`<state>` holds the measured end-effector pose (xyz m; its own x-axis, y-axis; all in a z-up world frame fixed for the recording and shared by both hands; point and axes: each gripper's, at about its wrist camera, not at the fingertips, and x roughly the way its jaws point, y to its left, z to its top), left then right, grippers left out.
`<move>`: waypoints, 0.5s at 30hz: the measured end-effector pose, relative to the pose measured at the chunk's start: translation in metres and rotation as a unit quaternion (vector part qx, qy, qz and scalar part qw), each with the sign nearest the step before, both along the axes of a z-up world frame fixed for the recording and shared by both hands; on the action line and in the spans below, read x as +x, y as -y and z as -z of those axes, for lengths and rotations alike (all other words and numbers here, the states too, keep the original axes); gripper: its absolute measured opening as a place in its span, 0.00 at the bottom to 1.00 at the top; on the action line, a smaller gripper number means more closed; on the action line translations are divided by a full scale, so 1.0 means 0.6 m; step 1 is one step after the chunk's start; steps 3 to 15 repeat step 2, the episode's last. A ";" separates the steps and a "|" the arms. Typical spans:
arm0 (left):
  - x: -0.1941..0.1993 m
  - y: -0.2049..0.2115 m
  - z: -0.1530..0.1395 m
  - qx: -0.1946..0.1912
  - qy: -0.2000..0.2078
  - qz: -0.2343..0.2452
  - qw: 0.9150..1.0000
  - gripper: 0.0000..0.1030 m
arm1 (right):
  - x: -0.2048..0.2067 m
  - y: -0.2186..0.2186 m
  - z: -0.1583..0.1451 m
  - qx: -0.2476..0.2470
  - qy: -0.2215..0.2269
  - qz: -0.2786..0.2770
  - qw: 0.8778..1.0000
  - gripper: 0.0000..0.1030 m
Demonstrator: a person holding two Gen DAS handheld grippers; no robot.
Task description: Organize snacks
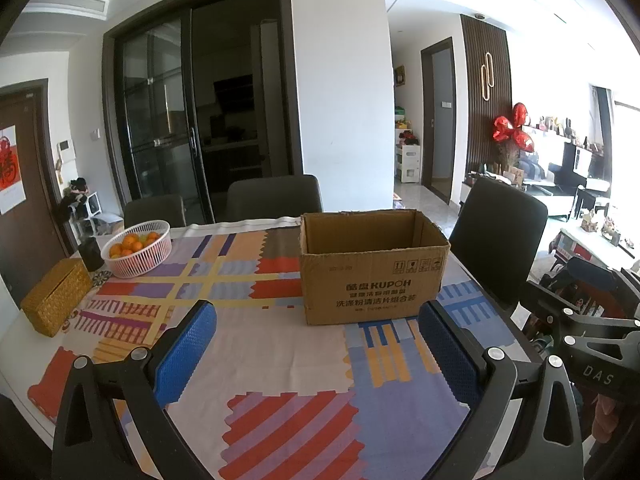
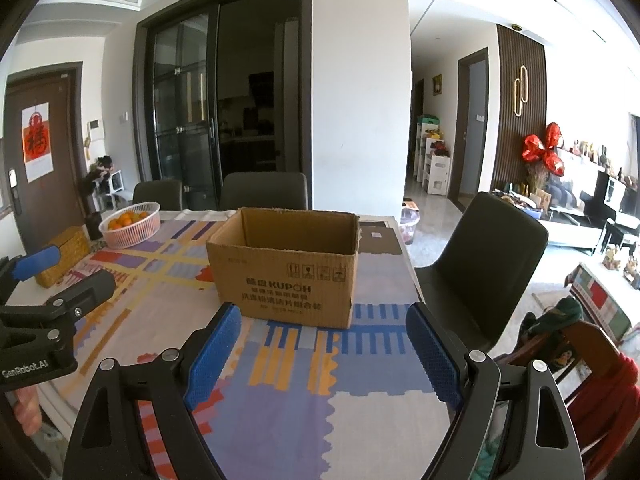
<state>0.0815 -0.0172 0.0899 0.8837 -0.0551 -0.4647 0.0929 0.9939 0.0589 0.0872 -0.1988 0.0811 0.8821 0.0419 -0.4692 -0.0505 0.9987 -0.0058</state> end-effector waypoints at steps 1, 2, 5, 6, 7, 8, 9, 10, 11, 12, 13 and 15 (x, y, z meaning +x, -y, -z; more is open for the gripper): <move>0.000 0.000 0.001 0.000 -0.001 0.000 1.000 1.00 | 0.001 -0.001 0.002 0.000 -0.001 0.000 1.000 0.83; 0.000 0.000 0.001 0.000 -0.001 0.000 1.000 1.00 | 0.001 -0.002 0.003 0.000 -0.001 0.001 1.000 0.83; 0.000 0.000 0.001 0.000 -0.001 0.000 1.000 1.00 | 0.001 -0.002 0.003 0.000 -0.001 0.001 1.000 0.83; 0.000 0.000 0.001 0.000 -0.001 0.000 1.000 1.00 | 0.001 -0.002 0.003 0.000 -0.001 0.001 1.000 0.83; 0.000 0.000 0.001 0.000 -0.001 0.000 1.000 1.00 | 0.001 -0.002 0.003 0.000 -0.001 0.001 1.000 0.83; 0.000 0.000 0.001 0.000 -0.001 0.000 1.000 1.00 | 0.001 -0.002 0.003 0.000 -0.001 0.001 1.000 0.83; 0.000 0.000 0.001 0.000 -0.001 0.000 1.000 1.00 | 0.001 -0.002 0.003 0.000 -0.001 0.001 1.000 0.83; 0.000 0.000 0.001 0.000 -0.001 0.000 1.000 1.00 | 0.001 -0.002 0.003 0.000 -0.001 0.001 1.000 0.83; 0.000 0.000 0.001 0.000 -0.001 0.000 1.000 1.00 | 0.001 -0.002 0.003 0.000 -0.001 0.001 1.000 0.83; 0.000 0.000 0.001 0.000 -0.001 0.000 1.000 1.00 | 0.001 -0.002 0.003 0.000 -0.001 0.001 1.000 0.83; 0.000 0.000 0.001 0.000 -0.001 0.000 1.000 1.00 | 0.001 -0.002 0.003 0.000 -0.001 0.001 1.000 0.83; 0.000 0.000 0.001 0.000 -0.001 0.000 1.000 1.00 | 0.001 -0.002 0.003 0.000 -0.001 0.001 1.000 0.83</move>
